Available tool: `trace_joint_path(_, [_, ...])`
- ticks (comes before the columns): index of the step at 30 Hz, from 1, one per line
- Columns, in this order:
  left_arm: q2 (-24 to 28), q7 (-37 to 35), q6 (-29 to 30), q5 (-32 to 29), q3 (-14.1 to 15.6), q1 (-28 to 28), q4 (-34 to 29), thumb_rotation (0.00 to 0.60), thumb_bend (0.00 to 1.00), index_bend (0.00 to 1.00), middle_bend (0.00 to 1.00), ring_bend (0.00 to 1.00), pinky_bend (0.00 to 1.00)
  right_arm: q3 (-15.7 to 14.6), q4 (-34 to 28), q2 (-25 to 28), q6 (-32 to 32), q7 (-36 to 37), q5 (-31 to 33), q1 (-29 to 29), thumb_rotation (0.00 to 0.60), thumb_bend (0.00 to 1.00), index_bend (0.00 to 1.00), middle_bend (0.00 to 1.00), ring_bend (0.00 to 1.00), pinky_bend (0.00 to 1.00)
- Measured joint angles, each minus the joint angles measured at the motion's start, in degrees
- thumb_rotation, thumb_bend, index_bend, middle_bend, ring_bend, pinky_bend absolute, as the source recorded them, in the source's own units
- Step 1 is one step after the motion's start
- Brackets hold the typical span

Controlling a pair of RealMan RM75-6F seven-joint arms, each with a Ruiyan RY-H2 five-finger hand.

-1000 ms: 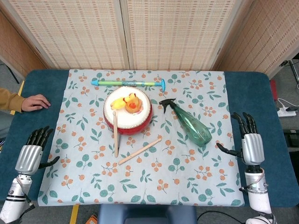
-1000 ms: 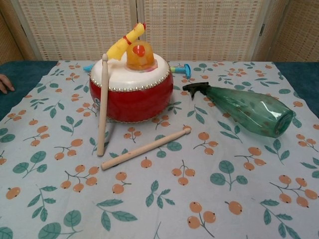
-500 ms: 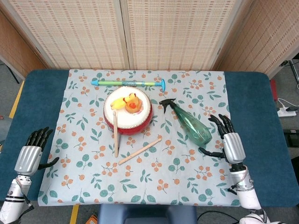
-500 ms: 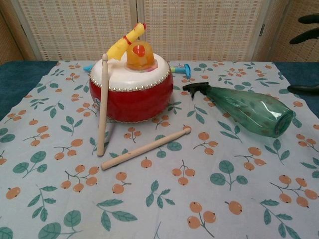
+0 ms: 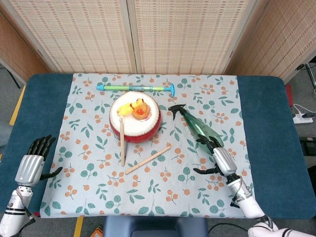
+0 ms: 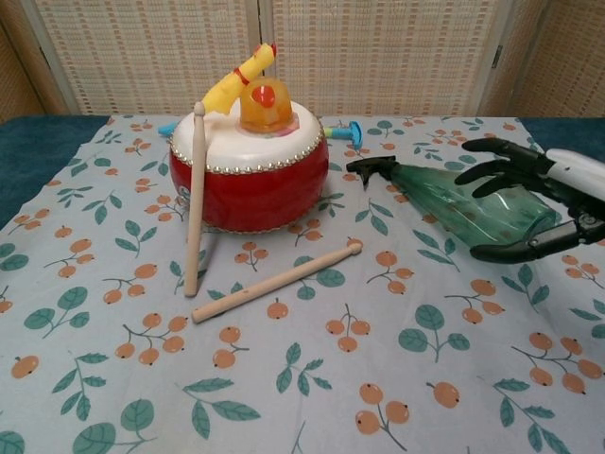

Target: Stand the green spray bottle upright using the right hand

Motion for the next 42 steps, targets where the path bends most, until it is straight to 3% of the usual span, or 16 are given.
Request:
trace_joint_path(7, [0.06, 0.30, 0.26, 0.29, 0.07, 0.07, -0.44, 0.600, 0.16, 0.00, 0.00, 0.00, 0.06, -3.79, 5.37, 0.82, -4.00, 10.97, -4.06, 2.85, 0.600, 0.00, 0.00, 0.17, 0.25, 0.00])
trace_joint_path(16, [-0.11, 0.43, -0.02, 0.29, 0.13, -0.01, -0.29, 0.600, 0.16, 0.00, 0.00, 0.00, 0.06, -6.82, 9.74, 2.64, -4.12, 15.93, -6.35, 3.77, 0.600, 0.00, 0.00, 0.17, 0.22, 0.00])
trace_joint_path(32, [-0.30, 0.87, -0.68, -0.19, 0.14, 0.02, -0.14, 0.600, 0.16, 0.00, 0.00, 0.00, 0.06, -6.70, 15.28, 5.85, -6.07, 18.56, -3.40, 4.27, 0.600, 0.00, 0.01, 0.17, 0.20, 0.00])
trace_joint_path(42, [-0.54, 0.58, -0.56, -0.54, 0.12, 0.39, 0.52, 0.600, 0.16, 0.00, 0.00, 0.00, 0.06, -5.81, 22.95, 4.50, -8.61, 20.63, -2.01, 5.58, 0.600, 0.00, 0.05, 0.17, 0.20, 0.00])
